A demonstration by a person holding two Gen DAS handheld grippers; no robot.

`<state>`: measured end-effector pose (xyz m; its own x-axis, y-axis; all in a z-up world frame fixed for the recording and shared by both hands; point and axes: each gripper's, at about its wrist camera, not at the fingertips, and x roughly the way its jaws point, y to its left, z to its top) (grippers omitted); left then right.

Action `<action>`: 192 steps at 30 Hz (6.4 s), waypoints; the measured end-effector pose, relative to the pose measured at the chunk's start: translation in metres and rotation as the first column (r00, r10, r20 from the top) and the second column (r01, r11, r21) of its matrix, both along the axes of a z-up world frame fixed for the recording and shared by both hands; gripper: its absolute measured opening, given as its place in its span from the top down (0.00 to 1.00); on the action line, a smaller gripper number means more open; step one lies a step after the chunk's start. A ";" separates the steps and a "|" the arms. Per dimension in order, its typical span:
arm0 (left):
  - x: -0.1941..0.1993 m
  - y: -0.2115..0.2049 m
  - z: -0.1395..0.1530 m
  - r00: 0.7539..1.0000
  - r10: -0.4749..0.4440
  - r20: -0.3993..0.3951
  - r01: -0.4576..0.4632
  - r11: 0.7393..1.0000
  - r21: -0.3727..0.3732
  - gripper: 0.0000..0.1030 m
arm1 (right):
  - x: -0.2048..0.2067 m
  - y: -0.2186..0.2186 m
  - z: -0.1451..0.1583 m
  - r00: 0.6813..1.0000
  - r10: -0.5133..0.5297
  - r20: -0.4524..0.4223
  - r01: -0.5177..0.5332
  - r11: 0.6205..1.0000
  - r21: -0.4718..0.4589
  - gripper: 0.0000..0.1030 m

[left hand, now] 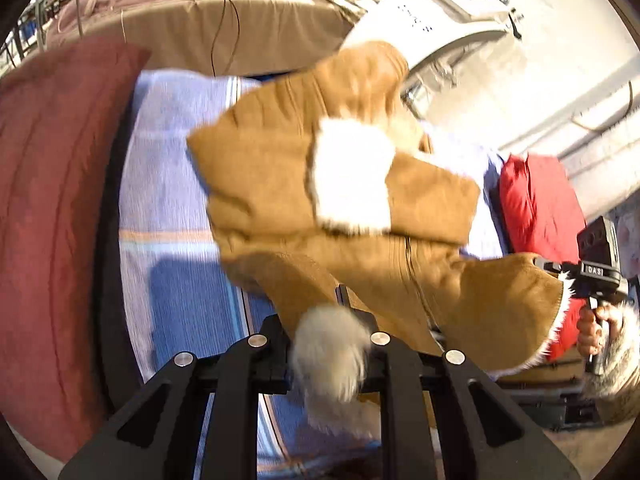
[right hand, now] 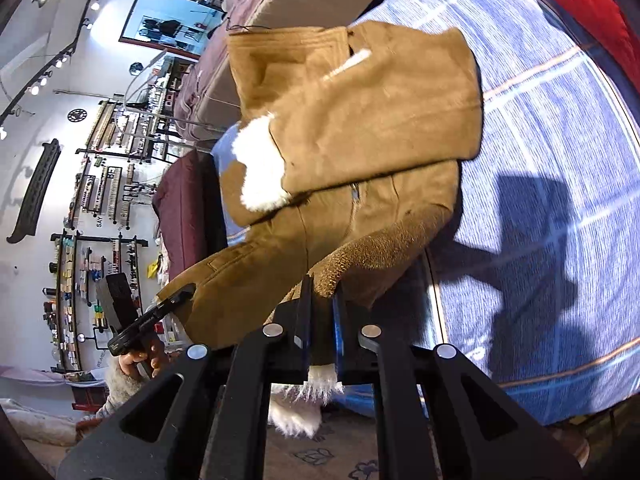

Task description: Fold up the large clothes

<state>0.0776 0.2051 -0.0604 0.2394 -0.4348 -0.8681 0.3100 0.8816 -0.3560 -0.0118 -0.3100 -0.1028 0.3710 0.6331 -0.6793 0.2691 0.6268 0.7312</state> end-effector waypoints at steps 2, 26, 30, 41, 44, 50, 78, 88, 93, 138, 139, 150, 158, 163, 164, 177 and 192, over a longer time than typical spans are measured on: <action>0.025 -0.009 0.007 0.999 0.015 0.038 -0.016 1.000 0.017 0.84 | 0.023 -0.009 0.010 0.999 -0.023 0.031 0.023 1.000 0.009 0.91; 0.273 -0.029 -0.074 0.930 0.274 -0.244 -0.292 0.956 -0.039 0.80 | 0.236 -0.100 -0.072 0.935 -0.306 -0.181 0.333 0.933 0.139 0.91; 0.285 -0.037 -0.099 0.924 0.271 -0.269 -0.279 0.960 0.009 0.80 | 0.247 -0.101 -0.104 0.903 -0.348 -0.251 0.384 0.916 0.114 0.91; 0.283 0.019 -0.085 0.832 0.456 -0.317 -0.517 0.843 -0.145 0.33 | 0.252 -0.099 -0.132 0.880 -0.369 -0.298 0.407 0.910 0.076 0.91; 0.266 0.040 -0.042 0.826 0.536 -0.175 -0.558 0.821 -0.117 0.31 | 0.249 -0.100 -0.137 0.870 -0.386 -0.307 0.431 0.897 0.095 0.91; 0.179 -0.071 0.006 0.978 0.138 0.154 -0.158 0.980 0.125 0.26 | 0.246 -0.100 -0.143 0.840 -0.430 -0.330 0.486 0.867 0.109 0.91; 0.119 -0.191 -0.062 0.993 -0.108 0.047 0.095 0.970 0.226 0.08 | 0.140 0.061 -0.041 0.963 0.261 -0.073 -0.257 0.793 -0.552 0.22; 0.056 -0.168 -0.042 0.975 -0.084 0.204 0.028 0.964 0.265 0.09 | 0.165 0.098 -0.060 0.916 0.382 -0.124 -0.355 0.626 -0.694 0.16; 0.069 -0.148 -0.049 0.983 -0.022 0.180 -0.030 0.960 0.280 0.09 | 0.187 0.076 -0.078 0.949 0.273 -0.156 -0.307 0.698 -0.647 0.14; 0.143 -0.151 -0.117 1.000 -0.021 -0.001 0.019 0.912 0.410 0.04 | 0.237 0.101 -0.118 0.960 0.163 -0.227 -0.275 0.701 -0.658 0.04; 0.137 -0.149 -0.112 1.000 -0.013 0.015 0.006 0.912 0.409 0.05 | 0.231 0.104 -0.116 0.965 0.163 -0.204 -0.259 0.696 -0.670 0.04; 0.049 -0.116 -0.085 0.987 0.121 0.104 -0.154 0.890 0.430 0.06 | 0.159 0.134 -0.095 0.997 0.064 -0.032 -0.067 0.670 -0.740 0.04; 0.033 -0.054 -0.079 0.958 0.283 0.033 -0.276 0.893 0.355 0.06 | 0.115 0.110 -0.064 0.998 0.052 0.045 -0.007 0.727 -0.687 0.04; 0.017 -0.038 -0.081 0.938 0.346 -0.022 -0.321 0.890 0.324 0.06 | 0.100 0.051 -0.075 0.997 -0.081 0.003 0.069 0.829 -0.555 0.04; 0.015 -0.039 -0.082 0.938 0.345 -0.027 -0.319 0.891 0.324 0.06 | 0.097 0.039 -0.079 0.994 -0.108 -0.001 0.092 0.857 -0.507 0.04; 0.014 -0.051 -0.084 0.959 0.282 -0.025 -0.258 0.906 0.336 0.06 | 0.067 -0.034 -0.117 0.957 -0.288 -0.017 0.286 0.955 -0.081 0.04; 0.014 -0.054 -0.081 0.964 0.263 -0.022 -0.233 0.887 0.397 0.06 | 0.119 -0.088 -0.167 0.944 -0.328 -0.028 0.326 0.920 0.219 0.04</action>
